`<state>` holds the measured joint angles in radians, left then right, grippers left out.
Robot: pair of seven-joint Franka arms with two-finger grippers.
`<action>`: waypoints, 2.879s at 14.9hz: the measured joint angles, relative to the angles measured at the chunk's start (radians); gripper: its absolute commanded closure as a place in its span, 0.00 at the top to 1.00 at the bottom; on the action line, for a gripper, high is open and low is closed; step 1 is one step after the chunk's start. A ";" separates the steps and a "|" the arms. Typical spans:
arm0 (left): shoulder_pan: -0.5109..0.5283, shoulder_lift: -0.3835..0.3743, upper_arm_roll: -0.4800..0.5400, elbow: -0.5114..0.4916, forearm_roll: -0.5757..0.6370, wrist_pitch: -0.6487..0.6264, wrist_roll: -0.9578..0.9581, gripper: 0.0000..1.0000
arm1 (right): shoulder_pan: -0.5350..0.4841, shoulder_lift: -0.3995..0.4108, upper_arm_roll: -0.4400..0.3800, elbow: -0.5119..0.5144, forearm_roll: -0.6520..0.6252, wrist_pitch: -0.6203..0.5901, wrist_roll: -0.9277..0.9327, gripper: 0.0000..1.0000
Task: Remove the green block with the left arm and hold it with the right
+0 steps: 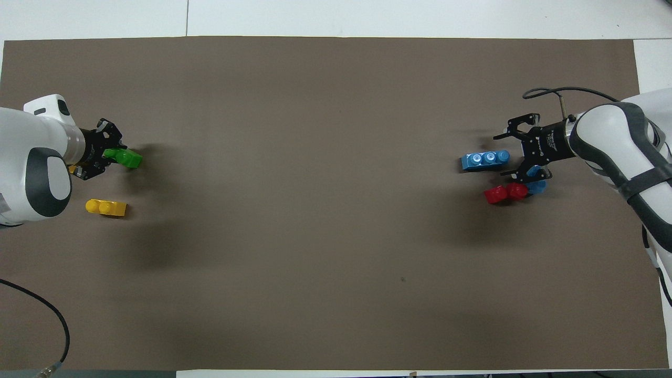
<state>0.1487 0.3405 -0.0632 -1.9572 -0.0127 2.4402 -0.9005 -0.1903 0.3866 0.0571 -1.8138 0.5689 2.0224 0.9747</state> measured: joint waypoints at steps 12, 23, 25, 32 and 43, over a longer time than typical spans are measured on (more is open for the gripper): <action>0.000 -0.018 -0.001 0.017 0.000 -0.007 0.005 1.00 | 0.029 -0.305 0.014 0.049 -0.353 -0.251 -0.458 1.00; -0.030 -0.179 -0.022 0.105 0.023 -0.317 0.088 1.00 | 0.110 -0.447 0.026 0.059 -0.557 -0.297 -0.916 1.00; -0.041 -0.207 -0.025 0.136 0.030 -0.392 0.166 1.00 | 0.109 -0.443 0.025 0.064 -0.565 -0.278 -0.921 1.00; -0.043 -0.340 -0.030 0.153 0.032 -0.528 0.512 1.00 | 0.106 -0.442 0.024 0.065 -0.576 -0.277 -0.922 1.00; -0.118 -0.469 -0.015 0.219 0.032 -0.784 0.810 1.00 | 0.107 -0.442 0.025 0.064 -0.576 -0.298 -0.922 1.00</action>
<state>0.0309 -0.1285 -0.0779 -1.7382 0.0194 1.6561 -0.0901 -0.0833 -0.0554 0.0819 -1.7494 -0.0071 1.7243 0.0527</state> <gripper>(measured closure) 0.000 0.000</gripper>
